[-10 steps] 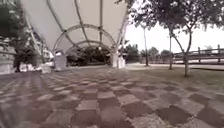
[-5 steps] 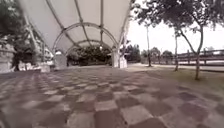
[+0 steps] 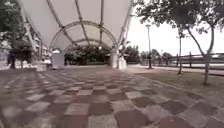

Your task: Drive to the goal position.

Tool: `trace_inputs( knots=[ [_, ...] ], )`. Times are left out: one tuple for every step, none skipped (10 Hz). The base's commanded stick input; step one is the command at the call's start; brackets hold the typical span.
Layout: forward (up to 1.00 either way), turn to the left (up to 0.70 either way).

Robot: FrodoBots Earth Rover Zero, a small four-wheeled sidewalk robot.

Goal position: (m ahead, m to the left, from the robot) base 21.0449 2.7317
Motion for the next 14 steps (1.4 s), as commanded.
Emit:
trace_inputs(
  knots=[
    [1.00, 0.00],
    [1.00, 0.00],
    [1.00, 0.00],
    [1.00, 0.00],
    [1.00, 0.00],
    [1.00, 0.00],
    [1.00, 0.00],
    [1.00, 0.00],
    [1.00, 0.00],
    [1.00, 0.00],
    [1.00, 0.00],
    [1.00, 0.00],
    [1.00, 0.00],
    [1.00, 0.00]
  ],
)
